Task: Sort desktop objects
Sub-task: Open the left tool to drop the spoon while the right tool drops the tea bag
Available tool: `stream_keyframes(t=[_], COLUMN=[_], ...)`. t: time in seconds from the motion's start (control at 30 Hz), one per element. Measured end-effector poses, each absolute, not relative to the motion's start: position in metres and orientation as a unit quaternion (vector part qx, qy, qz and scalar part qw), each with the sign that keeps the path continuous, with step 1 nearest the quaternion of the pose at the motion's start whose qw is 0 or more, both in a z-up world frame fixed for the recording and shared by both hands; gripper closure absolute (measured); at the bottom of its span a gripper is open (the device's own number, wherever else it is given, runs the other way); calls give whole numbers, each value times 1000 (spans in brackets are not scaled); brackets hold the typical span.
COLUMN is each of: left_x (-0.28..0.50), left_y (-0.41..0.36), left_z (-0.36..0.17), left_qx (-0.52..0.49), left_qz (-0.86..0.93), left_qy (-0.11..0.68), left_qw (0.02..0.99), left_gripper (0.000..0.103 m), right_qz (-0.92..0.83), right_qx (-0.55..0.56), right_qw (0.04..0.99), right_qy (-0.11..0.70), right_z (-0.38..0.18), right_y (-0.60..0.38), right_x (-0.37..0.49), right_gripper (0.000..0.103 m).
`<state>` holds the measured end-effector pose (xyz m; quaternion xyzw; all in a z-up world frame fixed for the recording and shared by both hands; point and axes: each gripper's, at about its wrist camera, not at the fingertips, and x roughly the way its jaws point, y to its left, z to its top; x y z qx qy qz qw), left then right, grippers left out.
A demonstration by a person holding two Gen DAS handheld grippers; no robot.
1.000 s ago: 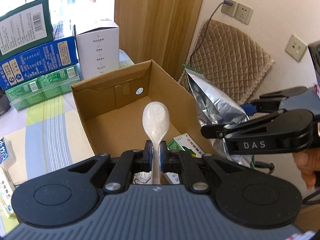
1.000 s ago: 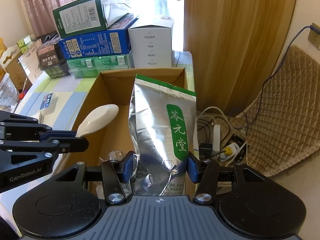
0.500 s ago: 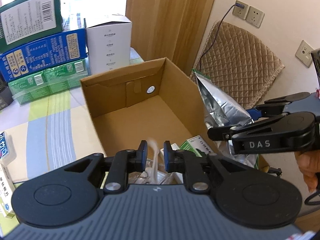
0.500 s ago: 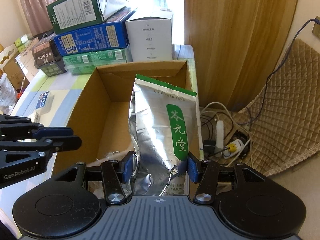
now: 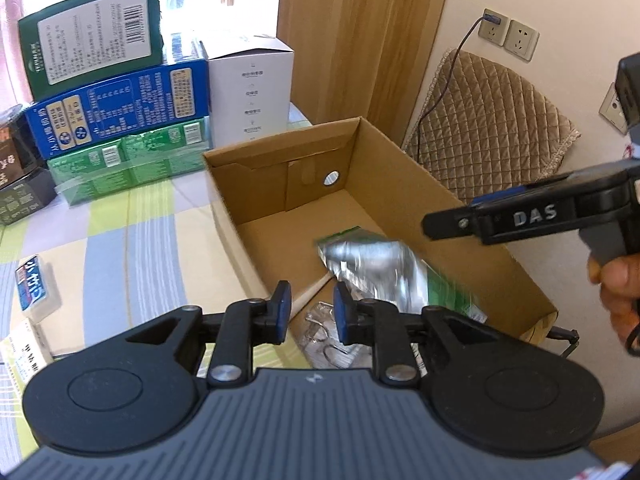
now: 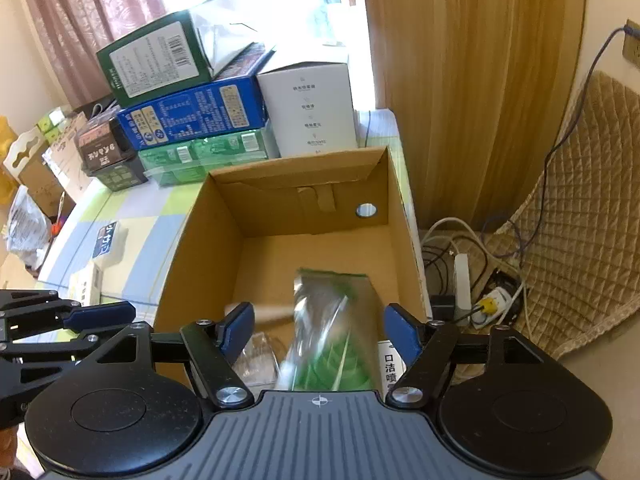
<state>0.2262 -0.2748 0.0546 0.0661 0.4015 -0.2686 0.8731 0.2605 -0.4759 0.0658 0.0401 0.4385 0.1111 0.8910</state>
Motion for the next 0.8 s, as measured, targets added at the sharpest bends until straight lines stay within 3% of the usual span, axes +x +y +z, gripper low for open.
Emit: stream_keyframes(t=[0.1, 0.3, 0.47, 0.57, 0.8], left_x=[220, 200, 178, 163, 131], left_y=[-267, -249, -234, -223, -194], left_z=[56, 63, 73, 79, 90], left_qx=[61, 61, 58, 59, 53], left_qz=[-265, -256, -250, -247, -235], left_qy=[405, 401, 393, 386, 372], left_qw=[873, 878, 883, 887, 896], left_gripper=[85, 70, 50, 31, 7], right_qz=[109, 106, 103, 104, 114], right_qx=[34, 12, 7, 2, -13], right_qw=[893, 894, 894, 895, 897], right_qy=[436, 436, 435, 433, 427], right_z=[70, 74, 80, 85, 98], right_y=[-474, -466, -457, -449, -424], right_x=[250, 219, 187, 169, 133], right_gripper=[26, 12, 3, 2, 2])
